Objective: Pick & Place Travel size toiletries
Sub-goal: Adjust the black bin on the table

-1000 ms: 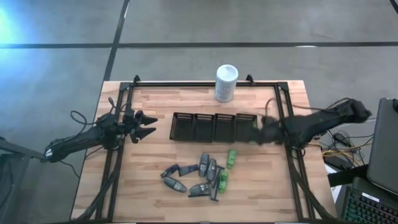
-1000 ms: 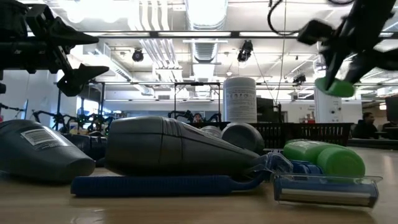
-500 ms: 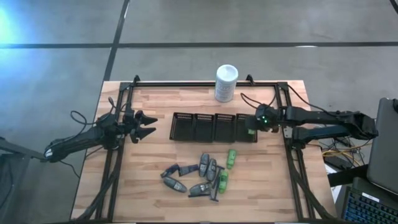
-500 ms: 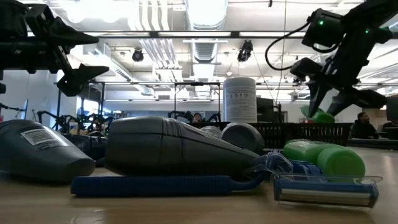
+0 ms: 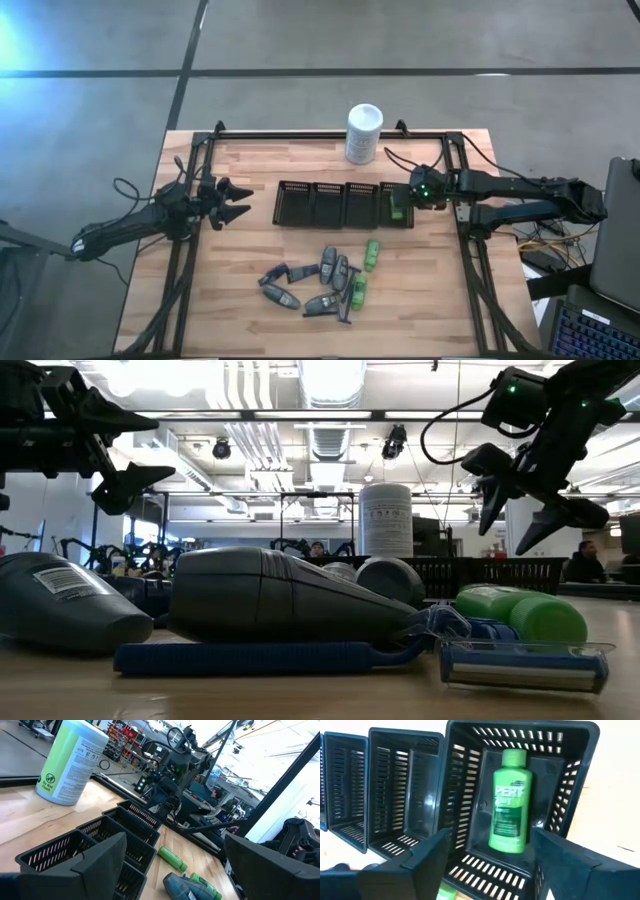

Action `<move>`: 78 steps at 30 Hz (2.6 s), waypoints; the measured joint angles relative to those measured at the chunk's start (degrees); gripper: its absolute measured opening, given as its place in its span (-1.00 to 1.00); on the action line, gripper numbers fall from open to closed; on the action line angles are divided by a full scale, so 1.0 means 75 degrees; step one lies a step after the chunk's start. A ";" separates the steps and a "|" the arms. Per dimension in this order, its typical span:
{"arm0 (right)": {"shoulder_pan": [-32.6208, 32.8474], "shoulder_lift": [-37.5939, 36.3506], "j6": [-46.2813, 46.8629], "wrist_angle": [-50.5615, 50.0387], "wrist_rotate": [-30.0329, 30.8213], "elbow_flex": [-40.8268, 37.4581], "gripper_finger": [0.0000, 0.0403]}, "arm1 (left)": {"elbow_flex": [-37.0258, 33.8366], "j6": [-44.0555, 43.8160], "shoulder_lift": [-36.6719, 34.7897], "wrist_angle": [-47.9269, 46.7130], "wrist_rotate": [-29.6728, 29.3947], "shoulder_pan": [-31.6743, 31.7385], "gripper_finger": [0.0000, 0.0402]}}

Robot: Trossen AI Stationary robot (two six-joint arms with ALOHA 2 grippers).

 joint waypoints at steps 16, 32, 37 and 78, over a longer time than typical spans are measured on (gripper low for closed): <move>0.2685 0.1617 0.2893 0.0964 -0.0535 0.0392 0.51 | 0.0000 0.0000 0.0000 0.0000 -0.0001 0.0000 0.70; 0.3580 0.3946 0.3323 -0.2921 0.0753 0.3637 0.64 | 0.0003 0.0000 0.0000 0.0002 0.0003 0.0001 0.70; 0.3663 0.3534 0.3832 -0.4229 0.0928 0.3976 0.72 | 0.0003 -0.0001 -0.0002 0.0000 -0.0001 0.0001 0.70; 0.0259 0.0822 0.2990 -0.1194 0.1528 -0.0408 -0.75 | 0.0003 0.0000 0.0003 0.0003 0.0000 0.0000 0.70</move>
